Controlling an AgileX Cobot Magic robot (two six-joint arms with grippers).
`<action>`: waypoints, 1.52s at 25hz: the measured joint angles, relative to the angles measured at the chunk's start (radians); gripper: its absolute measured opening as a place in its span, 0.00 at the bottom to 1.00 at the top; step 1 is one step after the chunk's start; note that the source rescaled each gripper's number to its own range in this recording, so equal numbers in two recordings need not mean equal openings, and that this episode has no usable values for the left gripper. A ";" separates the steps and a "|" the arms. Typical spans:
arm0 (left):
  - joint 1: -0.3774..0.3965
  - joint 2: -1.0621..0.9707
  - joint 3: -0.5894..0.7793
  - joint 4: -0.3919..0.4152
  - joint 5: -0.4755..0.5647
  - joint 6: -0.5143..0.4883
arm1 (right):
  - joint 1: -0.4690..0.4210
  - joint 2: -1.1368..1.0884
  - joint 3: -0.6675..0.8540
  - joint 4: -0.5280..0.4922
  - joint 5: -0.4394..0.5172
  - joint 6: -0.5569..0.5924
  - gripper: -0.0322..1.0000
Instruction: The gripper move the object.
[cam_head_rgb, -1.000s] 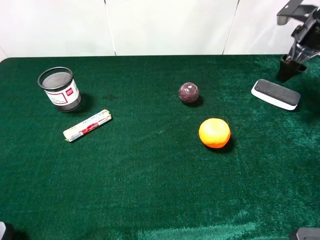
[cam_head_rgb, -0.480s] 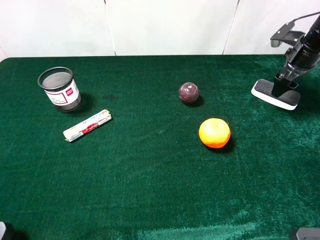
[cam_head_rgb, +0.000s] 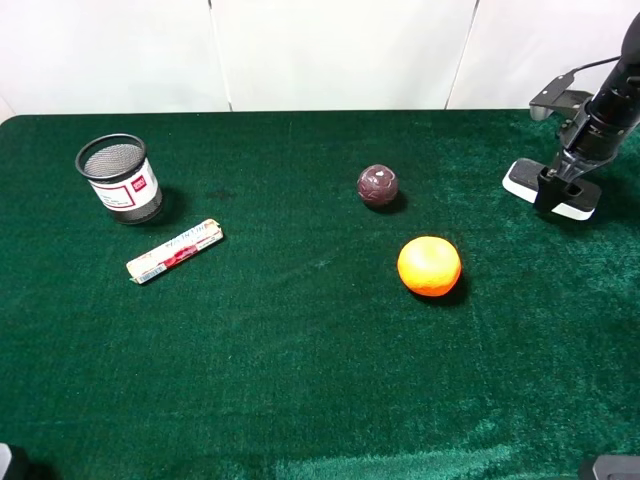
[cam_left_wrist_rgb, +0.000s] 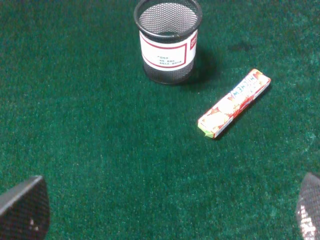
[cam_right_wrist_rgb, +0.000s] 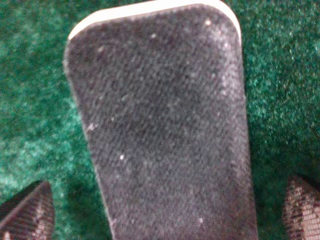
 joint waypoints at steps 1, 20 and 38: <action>0.000 0.000 0.000 0.000 0.000 0.000 | 0.000 0.005 0.000 0.000 -0.007 -0.001 1.00; 0.000 0.000 0.000 0.000 0.000 0.000 | 0.000 0.048 -0.007 0.013 -0.017 -0.003 0.55; 0.000 0.000 0.000 0.000 0.000 0.000 | 0.000 -0.017 -0.006 0.000 0.020 -0.003 0.05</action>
